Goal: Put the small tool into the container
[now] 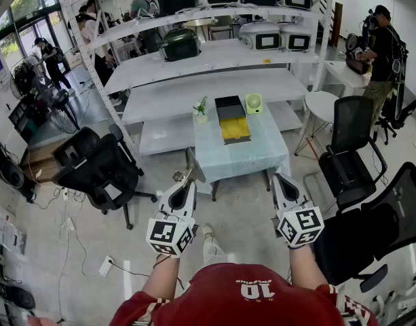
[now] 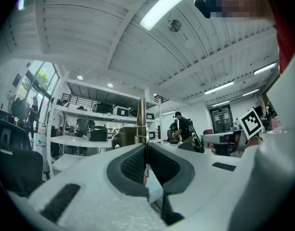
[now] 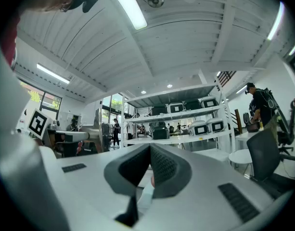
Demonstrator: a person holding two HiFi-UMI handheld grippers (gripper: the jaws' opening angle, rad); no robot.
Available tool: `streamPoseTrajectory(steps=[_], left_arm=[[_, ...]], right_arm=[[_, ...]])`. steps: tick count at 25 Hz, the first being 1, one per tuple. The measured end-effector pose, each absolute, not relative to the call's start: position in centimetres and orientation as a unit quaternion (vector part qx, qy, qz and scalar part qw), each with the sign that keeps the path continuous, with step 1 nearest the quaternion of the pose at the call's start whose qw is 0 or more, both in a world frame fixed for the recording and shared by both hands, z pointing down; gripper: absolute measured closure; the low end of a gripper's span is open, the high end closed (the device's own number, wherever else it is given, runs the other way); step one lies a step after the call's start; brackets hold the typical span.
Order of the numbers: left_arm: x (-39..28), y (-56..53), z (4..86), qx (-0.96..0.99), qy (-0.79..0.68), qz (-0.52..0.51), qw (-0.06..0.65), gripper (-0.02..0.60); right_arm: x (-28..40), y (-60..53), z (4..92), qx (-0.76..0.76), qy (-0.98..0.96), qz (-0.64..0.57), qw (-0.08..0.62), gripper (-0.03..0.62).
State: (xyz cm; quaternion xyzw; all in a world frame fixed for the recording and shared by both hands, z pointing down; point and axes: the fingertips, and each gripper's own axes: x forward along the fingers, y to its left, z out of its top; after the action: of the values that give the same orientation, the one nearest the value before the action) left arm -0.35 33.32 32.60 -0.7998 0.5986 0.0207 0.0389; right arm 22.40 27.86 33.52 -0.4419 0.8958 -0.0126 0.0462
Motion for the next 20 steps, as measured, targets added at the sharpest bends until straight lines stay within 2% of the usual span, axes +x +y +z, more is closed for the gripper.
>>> streamPoseTrajectory(steps=[14, 20], left_arm=[[-0.9, 33.9, 32.7, -0.798, 0.601, 0.026, 0.033, 0.574], [-0.6, 33.9, 32.6, -0.800, 0.598, 0.026, 0.032, 0.574]], right_arm=[[22.8, 28.3, 32.6, -0.448, 0.892, -0.010, 0.058, 0.591], [23.4, 28.6, 32.1, -0.441, 0.893, -0.023, 0.085, 0.589]])
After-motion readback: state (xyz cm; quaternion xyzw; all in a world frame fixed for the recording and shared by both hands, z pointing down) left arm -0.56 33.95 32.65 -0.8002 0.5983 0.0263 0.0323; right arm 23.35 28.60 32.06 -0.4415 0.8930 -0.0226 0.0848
